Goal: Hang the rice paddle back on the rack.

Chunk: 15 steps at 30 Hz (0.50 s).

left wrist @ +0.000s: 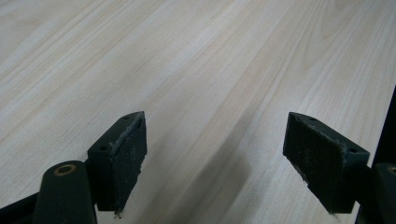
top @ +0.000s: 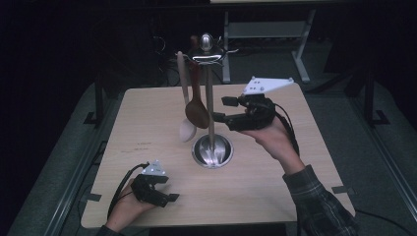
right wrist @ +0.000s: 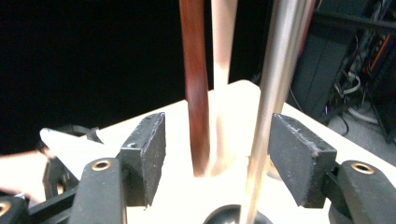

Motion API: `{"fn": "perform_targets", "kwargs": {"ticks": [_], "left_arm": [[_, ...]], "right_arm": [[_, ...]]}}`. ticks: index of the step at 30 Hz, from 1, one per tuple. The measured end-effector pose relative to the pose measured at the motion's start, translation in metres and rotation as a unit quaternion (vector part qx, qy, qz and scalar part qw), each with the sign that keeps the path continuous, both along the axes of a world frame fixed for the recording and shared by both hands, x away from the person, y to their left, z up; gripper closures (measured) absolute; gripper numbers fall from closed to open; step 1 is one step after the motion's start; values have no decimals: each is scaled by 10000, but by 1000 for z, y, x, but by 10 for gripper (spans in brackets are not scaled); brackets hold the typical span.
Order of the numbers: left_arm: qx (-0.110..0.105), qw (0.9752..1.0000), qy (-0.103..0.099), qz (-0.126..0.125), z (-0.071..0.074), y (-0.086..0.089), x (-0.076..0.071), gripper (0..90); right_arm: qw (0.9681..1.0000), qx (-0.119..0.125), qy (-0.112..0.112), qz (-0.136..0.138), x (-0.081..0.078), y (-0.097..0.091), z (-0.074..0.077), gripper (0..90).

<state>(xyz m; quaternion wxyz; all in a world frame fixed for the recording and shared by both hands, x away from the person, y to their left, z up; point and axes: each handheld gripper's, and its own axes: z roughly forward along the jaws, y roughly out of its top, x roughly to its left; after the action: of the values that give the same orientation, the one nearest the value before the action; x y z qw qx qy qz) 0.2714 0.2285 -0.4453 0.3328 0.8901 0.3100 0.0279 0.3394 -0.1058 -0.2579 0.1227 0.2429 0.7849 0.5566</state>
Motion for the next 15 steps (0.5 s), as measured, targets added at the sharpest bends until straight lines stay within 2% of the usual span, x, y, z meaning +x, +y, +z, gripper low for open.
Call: {"fn": "perform_targets", "kwargs": {"ticks": [1, 2, 3, 5, 6, 7, 9, 10, 11, 15], "left_arm": [[-2, 10000, 1, -3, 0, 0, 0, 213], [5, 10000, -16, -3, 0, 0, 0, 213], [-29, 10000, -26, 11, 0, 0, 0, 212], [-37, 10000, -45, 4, -1, 0, 0, 213], [-37, 10000, -45, 4, -1, 0, 0, 213], [-39, 10000, -47, -4, -1, 0, 0, 213], [-39, 10000, -36, -9, -1, 0, 0, 213], [-39, 10000, -36, -9, -1, 0, 0, 213], [-19, 10000, -9, -26, -1, 0, 0, 213], [-43, 10000, -39, 1, -2, 1, 0, 212]], "right_arm": [[10000, -47, 8, -6, -1, -3, -6, 352], [10000, -47, 8, -6, -1, -3, -6, 352], [9999, -137, 102, -14, -3, -10, -20, 342], [9997, -187, 167, -22, -5, -15, -31, 335], [9997, -187, 167, -22, -5, -15, -31, 335], [9994, -266, 233, -30, -7, -22, -45, 323], [9990, -318, 323, -38, -10, -28, -55, 312], [9990, -318, 323, -38, -10, -28, -55, 312], [9983, -394, 425, -59, -12, -34, -68, 303], [9972, -510, 539, -124, -17, -44, -86, 295]]}}
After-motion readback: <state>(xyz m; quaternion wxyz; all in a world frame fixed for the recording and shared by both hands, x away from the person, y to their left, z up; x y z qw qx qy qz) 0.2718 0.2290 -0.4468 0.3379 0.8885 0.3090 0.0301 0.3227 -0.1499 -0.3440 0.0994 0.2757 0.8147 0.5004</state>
